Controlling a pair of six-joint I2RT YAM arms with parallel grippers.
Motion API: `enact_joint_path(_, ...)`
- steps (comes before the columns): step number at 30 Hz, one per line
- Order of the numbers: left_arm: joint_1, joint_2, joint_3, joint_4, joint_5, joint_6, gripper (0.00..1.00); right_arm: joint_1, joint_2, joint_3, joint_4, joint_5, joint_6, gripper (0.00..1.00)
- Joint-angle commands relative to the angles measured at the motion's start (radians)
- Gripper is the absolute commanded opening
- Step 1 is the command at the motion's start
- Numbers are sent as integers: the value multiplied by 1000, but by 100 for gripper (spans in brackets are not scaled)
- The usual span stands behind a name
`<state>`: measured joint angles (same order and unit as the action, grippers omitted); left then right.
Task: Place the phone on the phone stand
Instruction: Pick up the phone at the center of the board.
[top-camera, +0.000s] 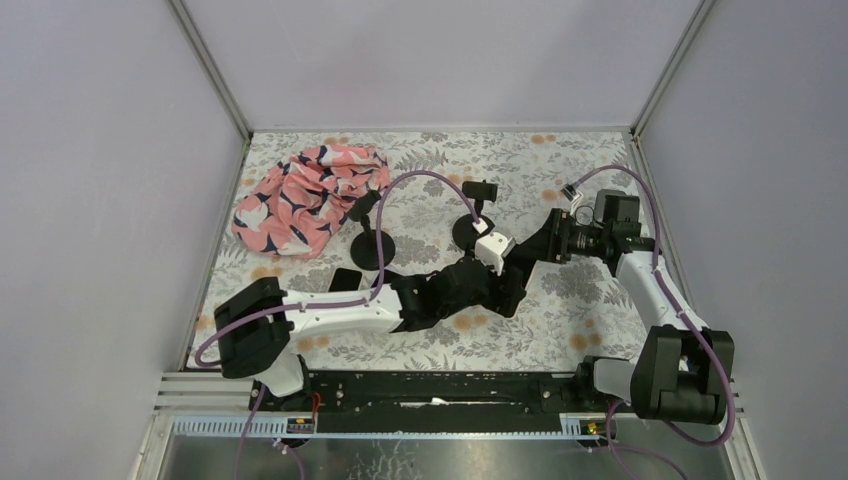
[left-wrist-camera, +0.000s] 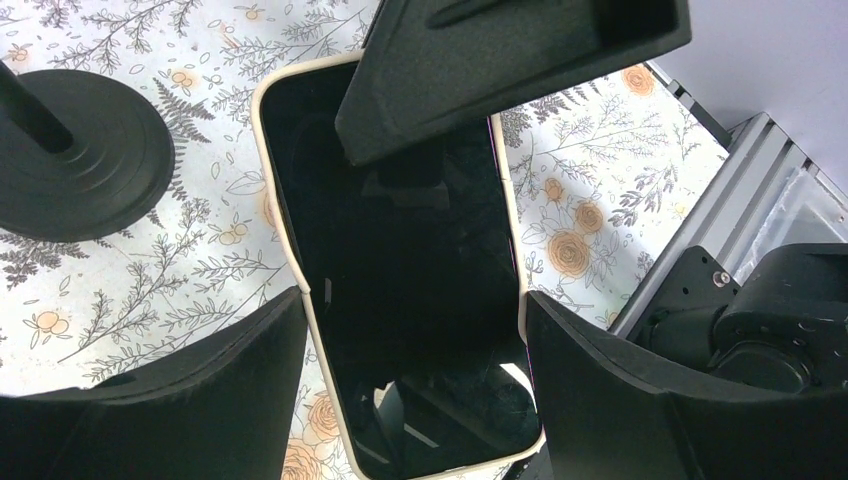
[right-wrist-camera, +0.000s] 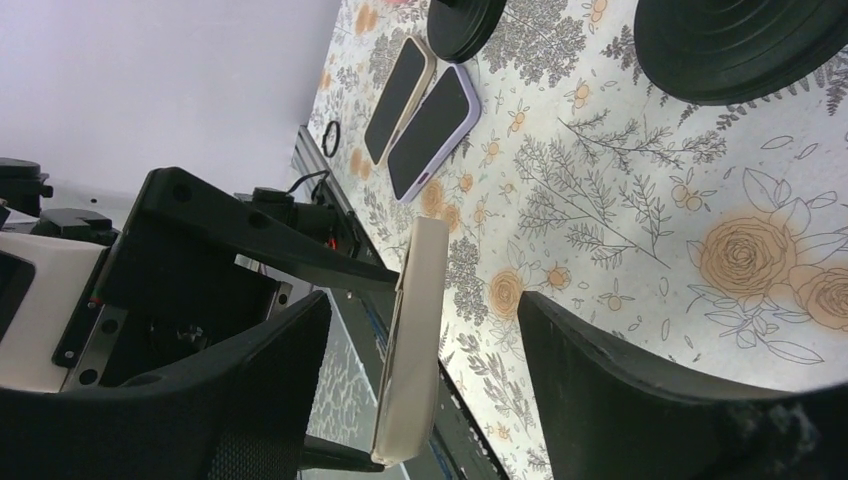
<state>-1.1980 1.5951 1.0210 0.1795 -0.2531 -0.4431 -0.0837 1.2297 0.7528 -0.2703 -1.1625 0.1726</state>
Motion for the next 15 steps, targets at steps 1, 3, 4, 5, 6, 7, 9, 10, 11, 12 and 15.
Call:
enact_joint_path(1,-12,7,56,84,-53,38,22,20,3,2,23,-22,28,73)
enact_joint_path(3,-12,9,65,78,-62,40,22,23,5,2,24,-28,29,63)
enact_joint_path(4,-12,9,65,78,-62,40,22,25,5,2,25,-32,31,51)
enact_joint_path(5,-12,9,65,79,-63,40,22,25,7,3,26,-34,33,40)
enact_joint_path(6,-12,9,65,80,-63,40,22,25,9,4,27,-37,34,31)
enact_joint_path(7,-12,8,63,83,-61,40,22,25,12,7,28,-38,34,21)
enact_joint_path(9,-12,5,58,87,-59,35,24,25,14,11,28,-43,36,10)
enact_joint_path(10,-12,5,57,89,-56,33,26,25,13,12,30,-47,36,7)
enact_joint_path(11,-12,2,54,89,-54,28,31,25,9,12,32,-48,39,4)
enact_joint_path(12,-12,-2,50,92,-51,23,38,26,4,11,35,-48,41,3)
enact_joint_path(15,-12,-18,26,111,-33,-1,56,25,-15,7,49,-50,53,0)
